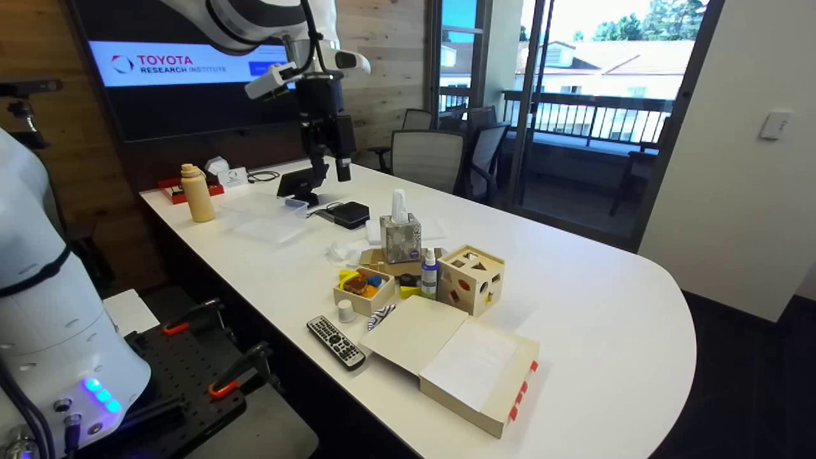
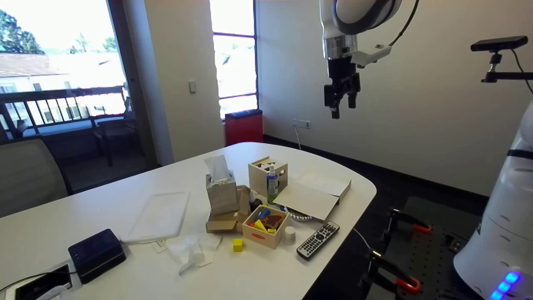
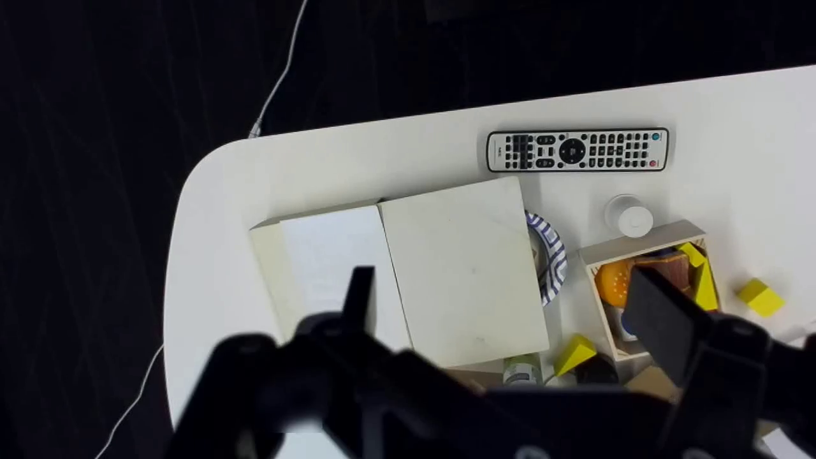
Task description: Put the yellow item in the box
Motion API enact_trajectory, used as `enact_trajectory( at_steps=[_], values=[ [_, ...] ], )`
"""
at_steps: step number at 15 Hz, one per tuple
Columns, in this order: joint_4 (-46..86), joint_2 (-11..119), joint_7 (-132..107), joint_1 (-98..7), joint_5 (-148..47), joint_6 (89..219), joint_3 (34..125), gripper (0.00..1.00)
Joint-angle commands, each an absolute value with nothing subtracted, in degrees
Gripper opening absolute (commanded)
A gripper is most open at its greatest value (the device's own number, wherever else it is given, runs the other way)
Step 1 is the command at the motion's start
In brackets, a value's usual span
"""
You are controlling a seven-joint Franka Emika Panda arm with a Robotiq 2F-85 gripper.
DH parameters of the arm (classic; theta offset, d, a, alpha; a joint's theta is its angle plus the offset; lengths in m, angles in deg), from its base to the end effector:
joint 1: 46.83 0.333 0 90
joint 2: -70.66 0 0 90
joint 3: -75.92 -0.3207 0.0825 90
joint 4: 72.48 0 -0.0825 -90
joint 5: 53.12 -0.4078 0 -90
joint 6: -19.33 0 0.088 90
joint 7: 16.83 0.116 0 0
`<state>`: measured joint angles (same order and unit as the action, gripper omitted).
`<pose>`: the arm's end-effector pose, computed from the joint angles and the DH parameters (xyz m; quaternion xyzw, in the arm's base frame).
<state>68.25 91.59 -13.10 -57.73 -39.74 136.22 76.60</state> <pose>0.4283 -0.1028 0.4120 0.9916 -0.0770 -0.0319 0.0985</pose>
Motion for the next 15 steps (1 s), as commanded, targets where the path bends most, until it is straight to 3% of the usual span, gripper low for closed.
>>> enact_trajectory(
  at_steps=[1,10,15],
  values=[
    [68.6,88.2,-8.8,-54.4,-40.6,141.2,75.6,1.0],
    [66.0,66.4,4.6,-44.9,-40.3,165.4,68.5,1.0],
    [60.1,50.5,8.2,-38.8,-41.0,175.7,70.9,1.0]
  ],
)
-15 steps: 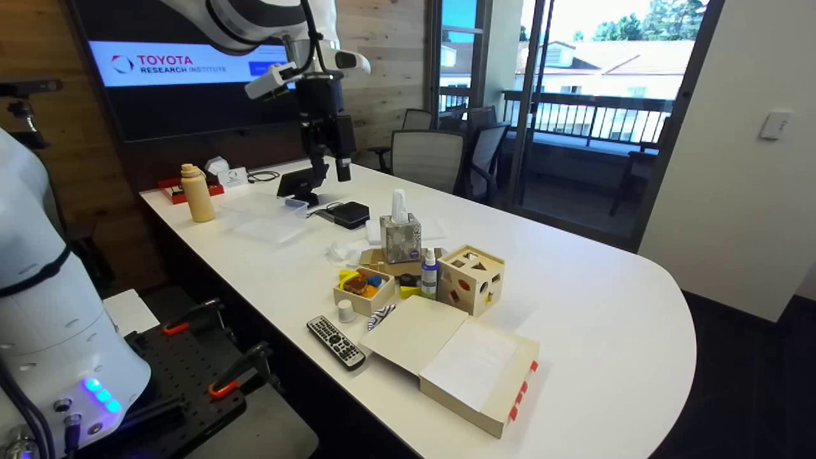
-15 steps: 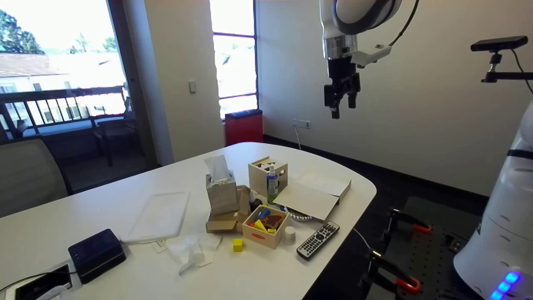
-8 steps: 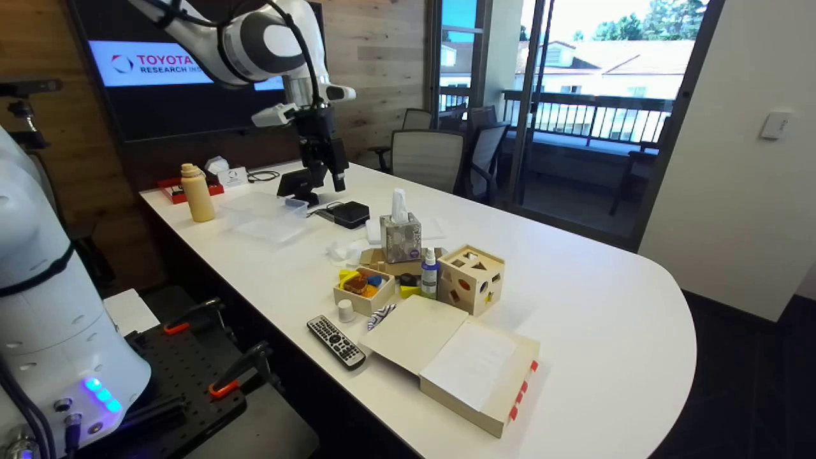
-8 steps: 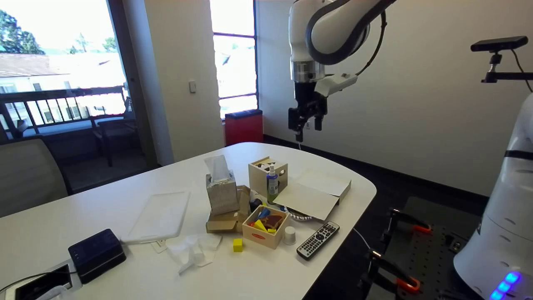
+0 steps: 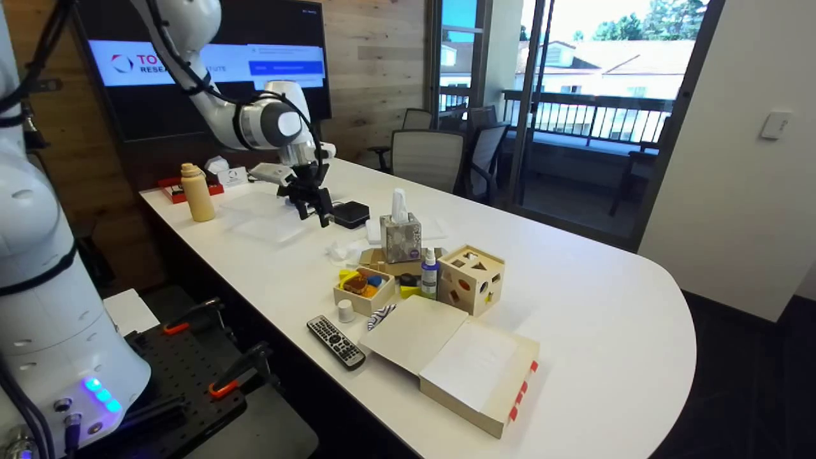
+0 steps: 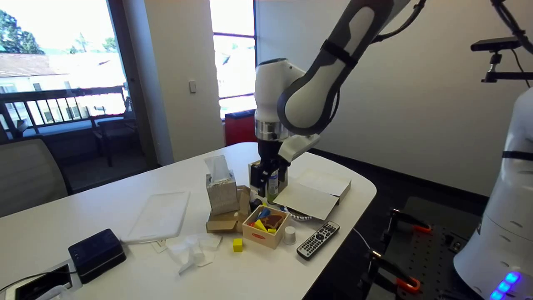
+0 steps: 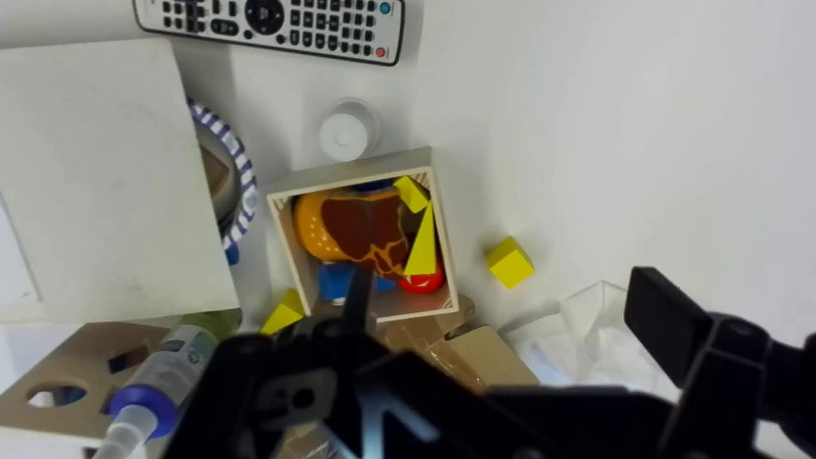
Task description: Put the yellow item in the box
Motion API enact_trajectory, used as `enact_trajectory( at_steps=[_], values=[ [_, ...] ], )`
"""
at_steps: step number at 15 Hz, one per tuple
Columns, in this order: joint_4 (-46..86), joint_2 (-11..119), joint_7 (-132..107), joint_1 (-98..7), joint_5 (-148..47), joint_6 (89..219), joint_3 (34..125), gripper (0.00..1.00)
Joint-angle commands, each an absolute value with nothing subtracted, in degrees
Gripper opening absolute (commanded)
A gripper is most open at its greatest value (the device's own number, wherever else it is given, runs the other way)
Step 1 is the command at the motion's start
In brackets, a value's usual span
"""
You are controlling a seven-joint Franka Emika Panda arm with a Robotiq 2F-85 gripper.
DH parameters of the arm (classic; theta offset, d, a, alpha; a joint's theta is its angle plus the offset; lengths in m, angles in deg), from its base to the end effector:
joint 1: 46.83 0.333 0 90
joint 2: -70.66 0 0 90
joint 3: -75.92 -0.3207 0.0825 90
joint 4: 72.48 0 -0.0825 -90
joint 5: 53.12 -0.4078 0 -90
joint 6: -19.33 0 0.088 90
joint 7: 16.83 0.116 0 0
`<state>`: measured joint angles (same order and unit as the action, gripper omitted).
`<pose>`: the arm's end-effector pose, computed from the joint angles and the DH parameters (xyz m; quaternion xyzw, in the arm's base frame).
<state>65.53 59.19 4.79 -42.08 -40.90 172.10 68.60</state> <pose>0.5041 0.1151 0.2114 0.9987 0.0084 0.0404 0.0284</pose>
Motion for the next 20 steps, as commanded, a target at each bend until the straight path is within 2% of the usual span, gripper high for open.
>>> enact_trajectory(
  at_steps=[1,6,12,16,20],
  values=[
    [58.5,47.7,10.6,-37.3,-42.0,178.1,72.1,1.0],
    [48.7,34.3,17.5,-29.7,-51.7,187.5,77.0,1.0],
    [38.9,23.2,22.1,-22.9,-59.6,188.0,83.4,1.0],
    [35.0,18.8,24.9,-22.9,-62.5,188.6,84.5,1.0],
    [32.0,16.5,23.6,-26.3,-65.7,187.6,81.1,1.0]
  ],
)
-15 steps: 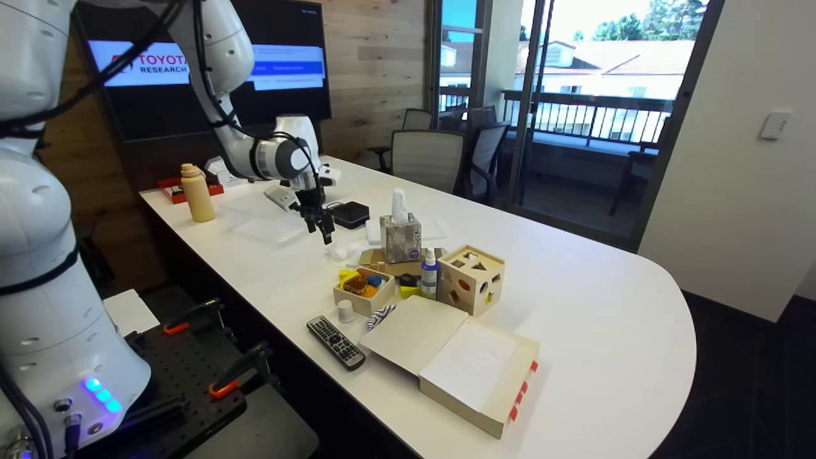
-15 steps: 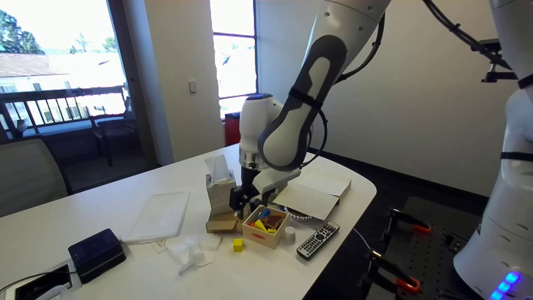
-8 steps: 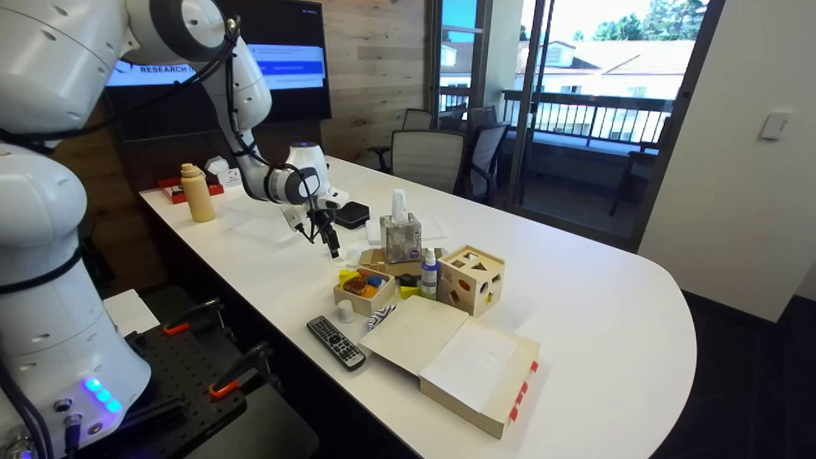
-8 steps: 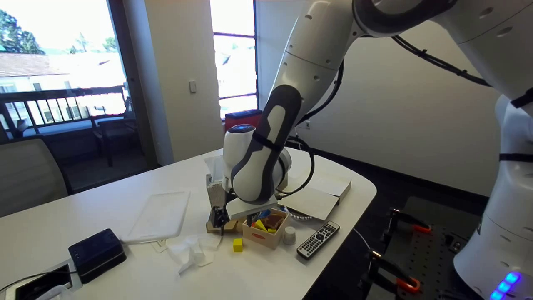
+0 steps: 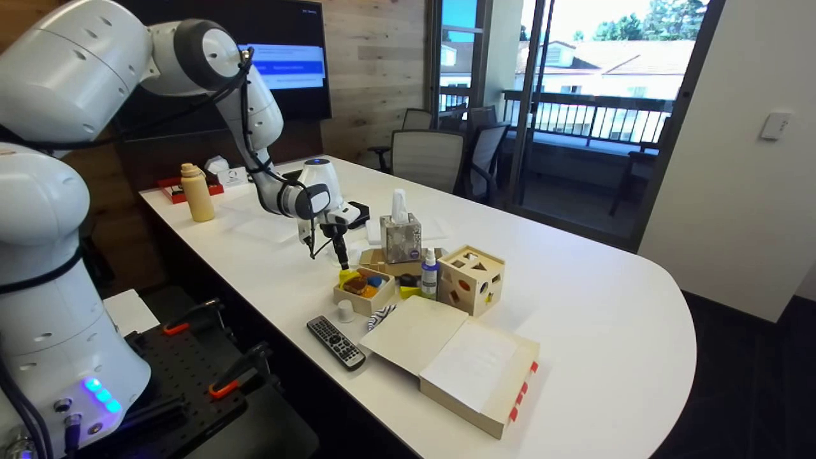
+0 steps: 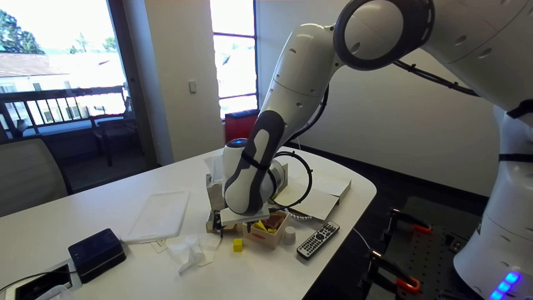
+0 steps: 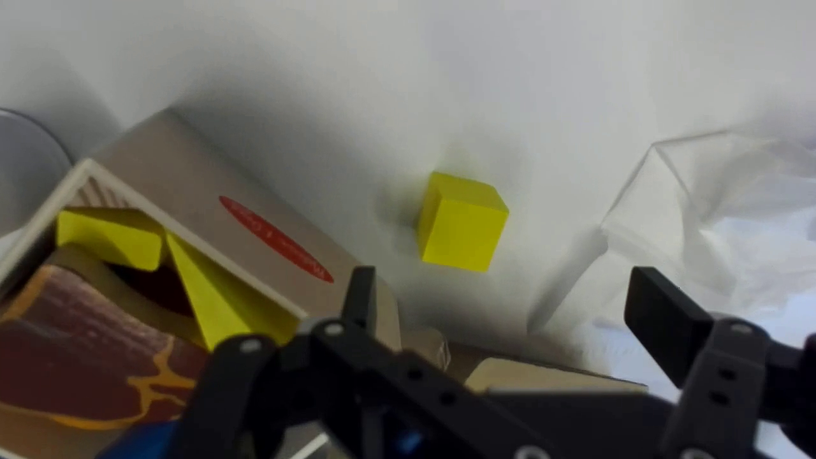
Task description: Put the yellow item in the box
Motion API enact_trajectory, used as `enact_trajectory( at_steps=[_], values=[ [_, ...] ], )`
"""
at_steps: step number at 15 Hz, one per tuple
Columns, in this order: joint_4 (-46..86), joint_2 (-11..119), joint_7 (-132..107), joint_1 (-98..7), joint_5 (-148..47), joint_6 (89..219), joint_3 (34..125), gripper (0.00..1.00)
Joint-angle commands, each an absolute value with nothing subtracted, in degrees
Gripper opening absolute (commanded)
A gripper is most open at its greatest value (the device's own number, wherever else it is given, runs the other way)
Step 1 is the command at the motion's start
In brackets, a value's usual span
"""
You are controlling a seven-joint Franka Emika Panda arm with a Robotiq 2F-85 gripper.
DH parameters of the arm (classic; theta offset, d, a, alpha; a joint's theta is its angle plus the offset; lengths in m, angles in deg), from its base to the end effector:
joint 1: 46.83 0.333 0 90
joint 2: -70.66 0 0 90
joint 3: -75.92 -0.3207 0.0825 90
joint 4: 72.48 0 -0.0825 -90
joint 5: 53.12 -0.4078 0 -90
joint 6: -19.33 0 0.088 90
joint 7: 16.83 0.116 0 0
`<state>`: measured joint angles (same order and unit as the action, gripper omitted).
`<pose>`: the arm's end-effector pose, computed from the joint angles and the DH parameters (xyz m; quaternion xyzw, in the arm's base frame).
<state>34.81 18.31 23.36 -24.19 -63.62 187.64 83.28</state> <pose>0.6108 0.1536 0.0135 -0.9584 0.2723 -0.0835 0.0179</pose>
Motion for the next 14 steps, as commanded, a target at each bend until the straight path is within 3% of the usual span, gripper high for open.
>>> enact_trajectory(
  at_steps=[1,14],
  values=[
    [31.3,15.8,23.7,-26.5,-66.1,187.5,80.9,1.0],
    [25.2,9.8,23.5,-27.9,-67.7,185.0,79.7,1.0]
  ],
)
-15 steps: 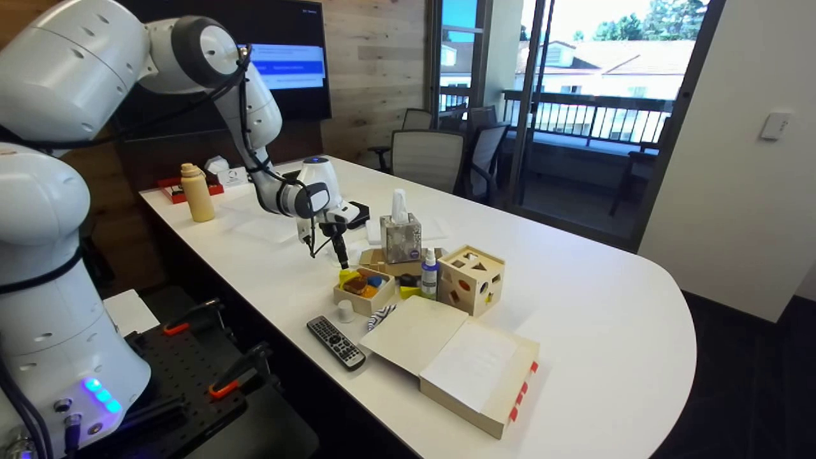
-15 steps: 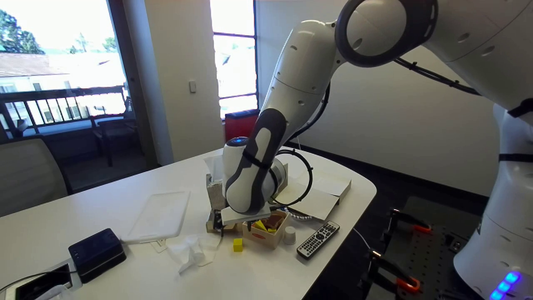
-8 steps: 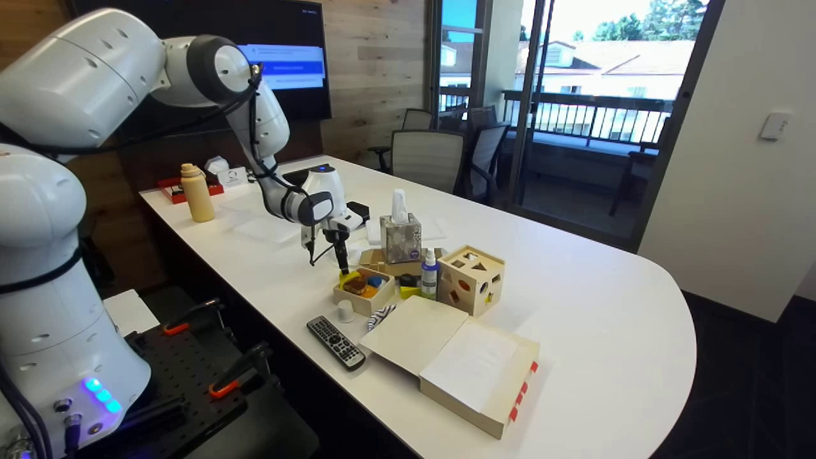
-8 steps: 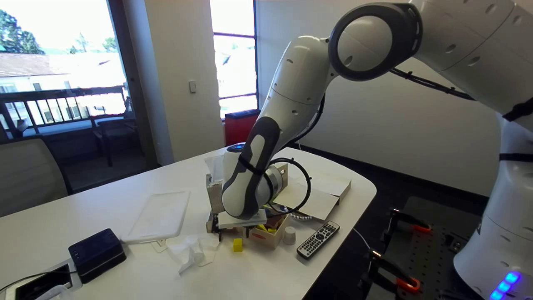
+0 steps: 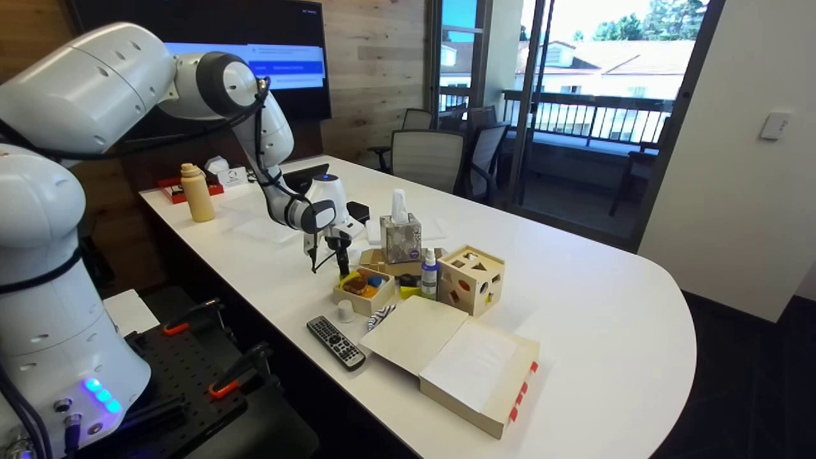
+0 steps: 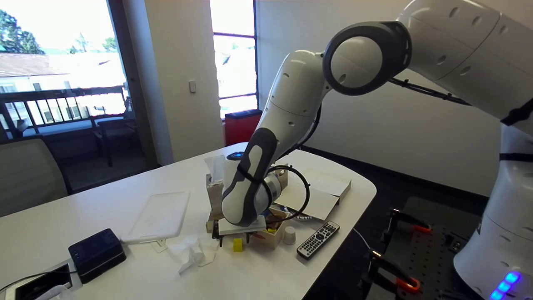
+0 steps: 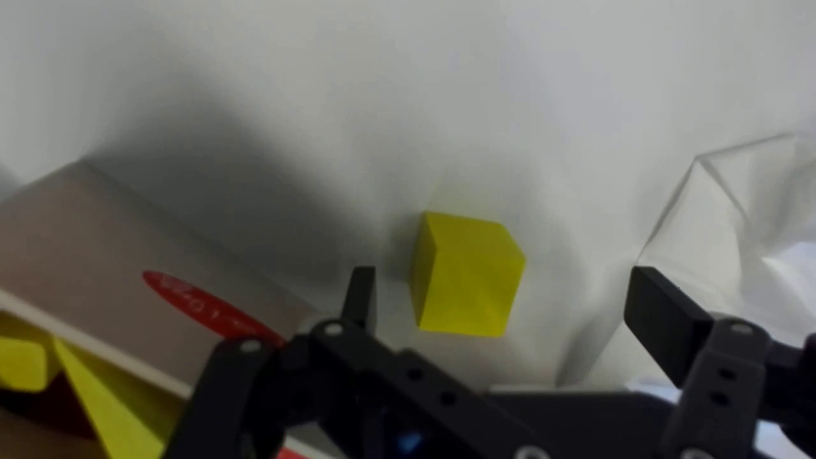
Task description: Put the yellow item in the box
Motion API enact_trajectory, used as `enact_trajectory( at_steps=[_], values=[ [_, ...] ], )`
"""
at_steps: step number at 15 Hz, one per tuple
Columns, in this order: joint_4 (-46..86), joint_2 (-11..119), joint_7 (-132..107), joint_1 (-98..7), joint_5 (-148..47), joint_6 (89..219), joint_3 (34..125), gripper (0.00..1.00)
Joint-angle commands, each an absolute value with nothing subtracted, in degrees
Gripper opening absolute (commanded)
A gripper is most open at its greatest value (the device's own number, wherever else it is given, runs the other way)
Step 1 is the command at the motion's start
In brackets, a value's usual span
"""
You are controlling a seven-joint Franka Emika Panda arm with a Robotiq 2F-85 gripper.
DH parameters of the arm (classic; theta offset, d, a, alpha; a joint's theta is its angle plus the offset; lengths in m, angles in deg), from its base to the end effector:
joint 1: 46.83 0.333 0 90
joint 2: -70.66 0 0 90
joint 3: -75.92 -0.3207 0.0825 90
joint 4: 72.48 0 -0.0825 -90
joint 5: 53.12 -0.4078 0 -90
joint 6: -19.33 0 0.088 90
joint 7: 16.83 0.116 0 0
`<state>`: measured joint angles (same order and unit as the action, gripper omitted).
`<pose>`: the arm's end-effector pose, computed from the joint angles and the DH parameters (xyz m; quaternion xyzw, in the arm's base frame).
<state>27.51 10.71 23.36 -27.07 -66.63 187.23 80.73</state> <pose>0.6217 0.1511 -0.0329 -0.9497 0.3045 -0.0662 0.0326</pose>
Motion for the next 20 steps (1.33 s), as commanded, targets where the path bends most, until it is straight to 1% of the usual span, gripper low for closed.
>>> enact_trajectory(
  at_steps=[1,2,3,4,5,6,8,11,12,17,20],
  values=[
    [25.0,9.7,23.7,-27.7,-67.7,184.9,79.7,0.96],
    [25.0,9.5,24.0,-27.3,-67.7,185.1,79.7,0.72],
    [24.9,9.4,24.0,-27.1,-67.7,185.0,79.8,0.71],
    [24.7,9.2,24.0,-27.1,-67.6,185.0,79.8,0.67],
    [24.7,9.2,24.1,-26.9,-67.6,185.1,79.9,0.6],
    [24.7,9.1,24.1,-26.9,-67.6,185.1,79.9,0.5],
    [24.7,9.0,24.2,-26.7,-67.5,185.1,80.2,0.34],
    [25.0,9.5,24.5,-26.3,-67.3,184.9,81.1,0.13],
    [25.1,9.8,24.5,-26.0,-67.1,184.7,81.4,0.09],
    [27.6,15.1,22.1,-26.0,-65.6,182.9,82.5,0.09],
    [28.2,19.4,23.1,-24.7,-63.9,181.3,86.0,0.09]
  ],
)
